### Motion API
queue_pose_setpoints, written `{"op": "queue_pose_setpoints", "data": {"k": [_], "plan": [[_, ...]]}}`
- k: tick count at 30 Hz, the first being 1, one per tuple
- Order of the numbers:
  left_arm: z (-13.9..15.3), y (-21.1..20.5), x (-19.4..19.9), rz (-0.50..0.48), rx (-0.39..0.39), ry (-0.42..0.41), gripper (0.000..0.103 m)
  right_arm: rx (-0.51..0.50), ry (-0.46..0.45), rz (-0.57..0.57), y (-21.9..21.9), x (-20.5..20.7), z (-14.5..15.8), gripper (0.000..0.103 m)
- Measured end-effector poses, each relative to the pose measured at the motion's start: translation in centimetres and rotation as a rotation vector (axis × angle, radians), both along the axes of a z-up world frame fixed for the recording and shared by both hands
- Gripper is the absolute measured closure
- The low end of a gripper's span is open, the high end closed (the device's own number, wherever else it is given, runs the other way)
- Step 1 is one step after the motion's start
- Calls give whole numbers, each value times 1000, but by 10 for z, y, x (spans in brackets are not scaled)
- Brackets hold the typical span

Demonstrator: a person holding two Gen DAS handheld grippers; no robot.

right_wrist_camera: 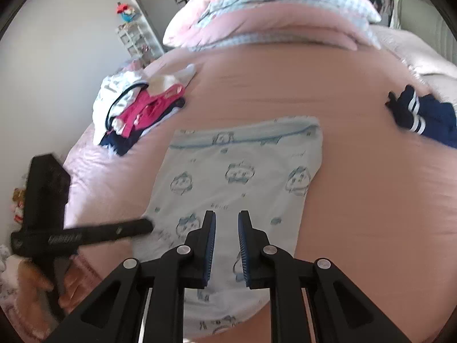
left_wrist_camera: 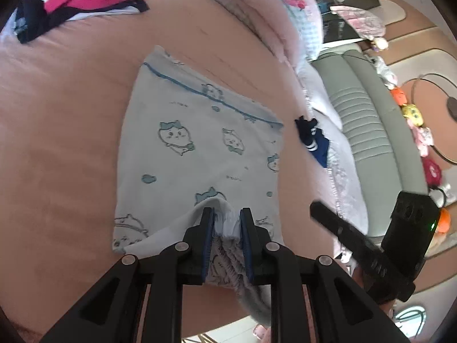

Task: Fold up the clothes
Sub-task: 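Lift the cuffs with the left gripper and fold them toward the waistband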

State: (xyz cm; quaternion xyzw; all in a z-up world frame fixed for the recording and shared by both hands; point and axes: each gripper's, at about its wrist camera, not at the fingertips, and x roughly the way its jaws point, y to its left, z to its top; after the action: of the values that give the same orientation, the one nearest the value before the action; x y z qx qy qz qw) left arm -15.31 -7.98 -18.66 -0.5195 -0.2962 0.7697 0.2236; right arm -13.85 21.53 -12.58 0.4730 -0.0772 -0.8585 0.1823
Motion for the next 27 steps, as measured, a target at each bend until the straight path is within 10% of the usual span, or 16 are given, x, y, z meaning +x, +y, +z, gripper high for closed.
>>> {"op": "queue_pose_setpoints", "data": {"k": [12, 16, 20, 24, 27], "plan": [[-17, -4, 4, 35, 79, 12, 86, 154, -199, 378, -45, 100, -43, 87], [-12, -10, 12, 29, 25, 33, 84, 192, -167, 281, -54, 81, -52, 87], [-1, -17, 24, -16, -125, 75, 52, 140, -97, 137, -35, 63, -33, 87], [19, -29, 37, -8, -310, 208, 52, 165, 62, 56, -23, 65, -2, 87], [22, -30, 37, -26, -361, 261, 52, 174, 107, 30, -18, 61, 8, 63]]}}
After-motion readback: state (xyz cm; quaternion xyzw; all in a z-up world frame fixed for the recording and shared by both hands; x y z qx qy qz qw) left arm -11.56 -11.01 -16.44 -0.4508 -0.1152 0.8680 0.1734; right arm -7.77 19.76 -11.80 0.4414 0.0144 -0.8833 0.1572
